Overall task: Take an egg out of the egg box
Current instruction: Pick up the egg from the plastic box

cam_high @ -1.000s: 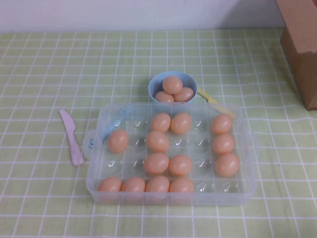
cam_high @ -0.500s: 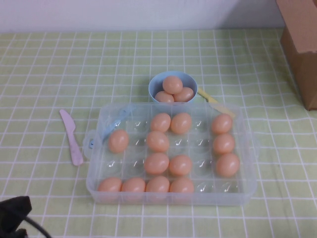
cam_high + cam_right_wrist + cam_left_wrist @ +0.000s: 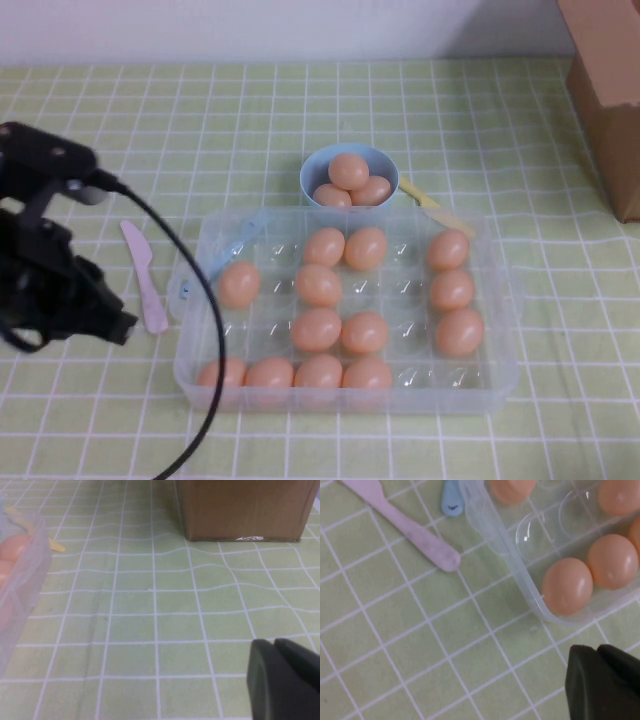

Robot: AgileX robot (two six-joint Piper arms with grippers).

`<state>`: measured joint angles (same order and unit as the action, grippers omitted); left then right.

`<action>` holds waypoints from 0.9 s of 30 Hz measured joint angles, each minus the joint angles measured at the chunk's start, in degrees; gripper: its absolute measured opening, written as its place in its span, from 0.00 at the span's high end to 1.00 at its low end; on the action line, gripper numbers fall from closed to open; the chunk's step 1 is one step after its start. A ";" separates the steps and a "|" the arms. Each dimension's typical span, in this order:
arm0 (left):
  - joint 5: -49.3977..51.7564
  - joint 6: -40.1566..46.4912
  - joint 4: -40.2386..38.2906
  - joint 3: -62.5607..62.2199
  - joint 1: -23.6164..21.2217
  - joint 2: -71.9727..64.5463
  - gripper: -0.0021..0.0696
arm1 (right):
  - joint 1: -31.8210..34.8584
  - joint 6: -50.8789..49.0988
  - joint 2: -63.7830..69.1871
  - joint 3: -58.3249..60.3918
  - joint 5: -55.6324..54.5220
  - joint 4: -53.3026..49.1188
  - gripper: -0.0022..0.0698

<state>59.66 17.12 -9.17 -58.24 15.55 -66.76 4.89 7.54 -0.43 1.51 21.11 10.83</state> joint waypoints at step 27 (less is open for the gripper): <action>4.94 -7.38 8.18 -21.49 20.38 -37.55 0.31 | 0.00 0.00 -0.13 0.00 0.00 0.00 0.99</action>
<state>64.59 9.75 -0.99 -79.73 35.93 -104.32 4.89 7.54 -0.56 1.51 21.11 10.83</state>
